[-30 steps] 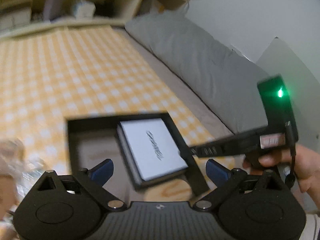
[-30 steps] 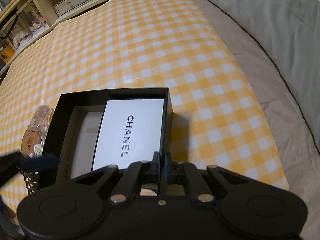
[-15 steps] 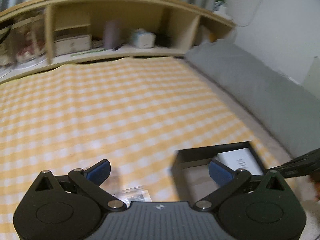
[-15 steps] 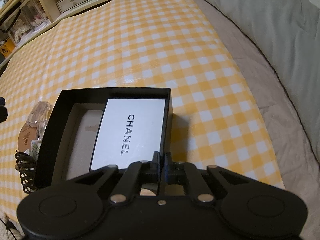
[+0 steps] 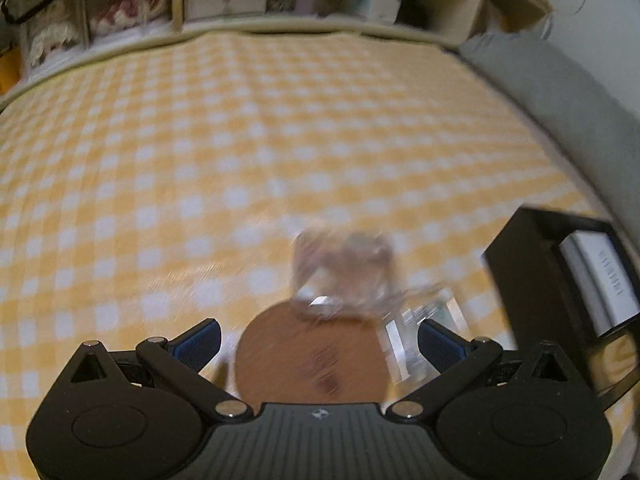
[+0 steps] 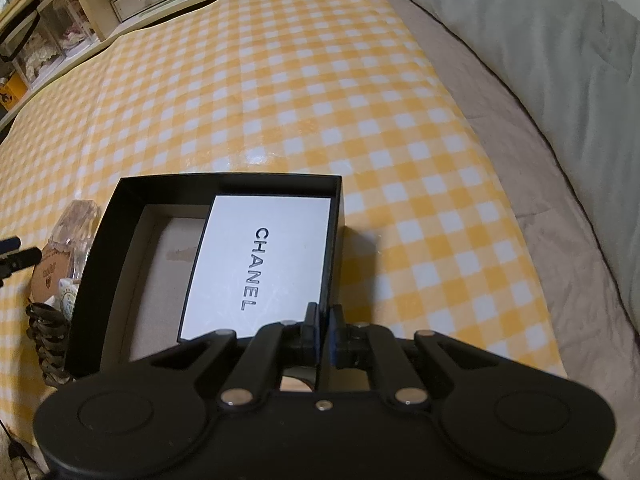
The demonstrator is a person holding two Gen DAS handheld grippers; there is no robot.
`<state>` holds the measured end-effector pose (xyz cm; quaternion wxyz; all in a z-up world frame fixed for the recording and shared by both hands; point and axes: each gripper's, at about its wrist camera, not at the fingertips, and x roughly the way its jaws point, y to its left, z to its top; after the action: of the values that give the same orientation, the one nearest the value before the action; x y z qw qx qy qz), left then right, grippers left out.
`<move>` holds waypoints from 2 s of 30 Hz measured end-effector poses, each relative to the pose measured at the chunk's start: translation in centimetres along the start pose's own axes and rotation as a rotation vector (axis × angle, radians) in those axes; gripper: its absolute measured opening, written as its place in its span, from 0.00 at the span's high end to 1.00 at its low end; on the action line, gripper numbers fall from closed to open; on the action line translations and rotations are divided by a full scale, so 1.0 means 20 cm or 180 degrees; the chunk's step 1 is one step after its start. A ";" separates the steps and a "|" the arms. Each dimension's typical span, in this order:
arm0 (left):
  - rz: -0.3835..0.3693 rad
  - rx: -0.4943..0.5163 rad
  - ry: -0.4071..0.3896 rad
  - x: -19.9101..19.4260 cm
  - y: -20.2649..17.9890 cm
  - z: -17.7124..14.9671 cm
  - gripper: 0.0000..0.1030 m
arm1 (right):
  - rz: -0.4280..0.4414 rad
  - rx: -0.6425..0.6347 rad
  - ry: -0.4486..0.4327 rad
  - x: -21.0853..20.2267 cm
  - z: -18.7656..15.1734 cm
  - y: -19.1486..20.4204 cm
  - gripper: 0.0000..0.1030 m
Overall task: Organize rigid objects
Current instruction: 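Move the left tool to the cork coaster and grasp it, then carry the cork coaster to the black box and lower it inside with the left tool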
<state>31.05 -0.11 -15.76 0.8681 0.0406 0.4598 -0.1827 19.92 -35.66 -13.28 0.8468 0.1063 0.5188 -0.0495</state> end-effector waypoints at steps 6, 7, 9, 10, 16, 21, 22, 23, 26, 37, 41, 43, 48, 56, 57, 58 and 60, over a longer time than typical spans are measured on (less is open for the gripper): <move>0.0222 0.0134 0.0247 0.07 0.04 -0.07 0.00 | -0.0003 -0.0002 -0.0002 0.00 0.00 0.00 0.93; 0.0207 0.0100 0.0252 0.07 0.04 -0.08 0.00 | -0.0004 -0.0002 -0.0001 0.00 0.00 0.00 0.93; 0.0212 0.0111 0.0237 0.08 0.03 -0.09 0.00 | -0.0005 -0.0003 -0.0001 0.00 0.00 0.00 0.93; 0.0208 0.0129 0.0240 0.09 0.02 -0.09 0.00 | -0.0005 -0.0010 -0.0001 0.00 0.00 0.00 0.93; 0.0213 0.0281 0.0220 0.12 -0.08 -0.09 0.00 | -0.0013 -0.0030 -0.0001 0.00 0.00 0.00 0.93; 0.0308 0.0396 0.0194 0.15 -0.12 -0.09 0.00 | -0.0019 -0.0038 0.0002 0.00 0.00 0.00 0.93; 0.0327 0.0403 0.0195 0.16 -0.13 -0.08 0.00 | -0.0020 -0.0035 0.0004 0.00 0.00 0.00 0.93; 0.0340 0.0412 0.0193 0.16 -0.13 -0.08 0.00 | -0.0021 -0.0034 0.0004 0.00 0.00 -0.01 0.93; 0.0350 0.0405 0.0171 0.17 -0.13 -0.07 0.00 | -0.0025 -0.0047 0.0003 0.00 0.00 0.00 0.93; 0.0261 0.0366 0.0088 0.18 -0.16 -0.07 0.04 | -0.0033 -0.0082 -0.0005 0.00 0.00 0.00 0.92; 0.0224 0.0173 0.0037 0.15 -0.13 -0.06 0.04 | -0.0032 -0.0087 -0.0005 0.00 0.00 0.00 0.92; 0.0201 0.0051 -0.0008 0.12 -0.10 -0.04 0.04 | -0.0031 -0.0086 -0.0006 0.00 -0.01 0.00 0.92; 0.0085 -0.0146 -0.0138 0.04 -0.07 0.01 0.04 | -0.0034 -0.0091 -0.0006 0.00 0.00 0.00 0.92; -0.0162 -0.0133 -0.0309 -0.05 -0.19 0.08 0.04 | -0.0038 -0.0095 -0.0008 0.00 -0.01 0.00 0.92; -0.0184 -0.0124 -0.0354 -0.07 -0.22 0.09 0.04 | -0.0037 -0.0091 -0.0007 0.00 -0.01 0.00 0.92; -0.0201 -0.0117 -0.0406 -0.09 -0.23 0.11 0.04 | -0.0036 -0.0090 -0.0007 0.00 -0.01 0.00 0.92; -0.0254 -0.0075 -0.0524 -0.14 -0.29 0.14 0.04 | -0.0031 -0.0086 -0.0006 0.00 -0.01 0.00 0.92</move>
<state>29.76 -5.42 -11.22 0.8954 -0.0031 0.3902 -0.2144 19.76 -35.70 -13.28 0.8484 0.0922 0.5192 -0.0468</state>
